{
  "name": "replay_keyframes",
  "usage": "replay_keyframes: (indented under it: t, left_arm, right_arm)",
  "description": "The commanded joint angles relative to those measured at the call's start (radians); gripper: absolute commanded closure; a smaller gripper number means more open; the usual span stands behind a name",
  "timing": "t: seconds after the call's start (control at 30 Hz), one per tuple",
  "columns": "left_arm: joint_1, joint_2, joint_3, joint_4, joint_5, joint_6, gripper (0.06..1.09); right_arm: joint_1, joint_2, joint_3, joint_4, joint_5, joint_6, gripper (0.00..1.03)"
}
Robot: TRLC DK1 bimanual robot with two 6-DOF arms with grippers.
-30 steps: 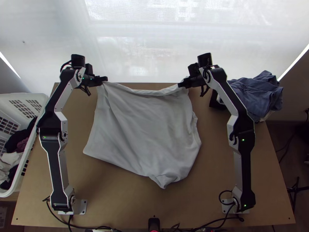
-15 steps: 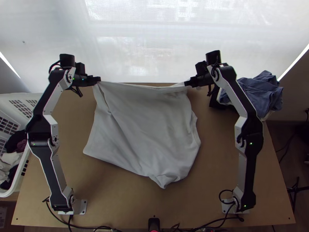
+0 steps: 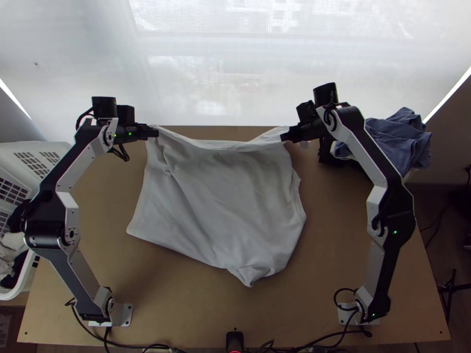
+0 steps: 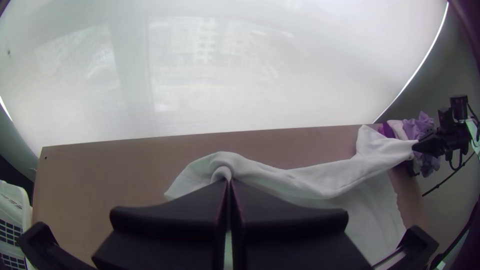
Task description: Fold the t-shirt
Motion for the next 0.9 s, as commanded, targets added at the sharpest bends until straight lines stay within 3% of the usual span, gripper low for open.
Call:
replay_keyframes:
  t: [0.0, 0.87]
  left_arm:
    - [-0.027, -0.093, -0.173, 0.088, -0.012, 0.040, 1.05]
    - [0.065, -0.252, -0.432, 0.128, -0.014, 0.123, 1.05]
  right_arm:
    - [0.026, -0.073, -0.086, 0.003, -0.010, 0.005, 1.00]
    - [0.049, -0.366, -0.535, 0.087, -0.012, 0.010, 1.00]
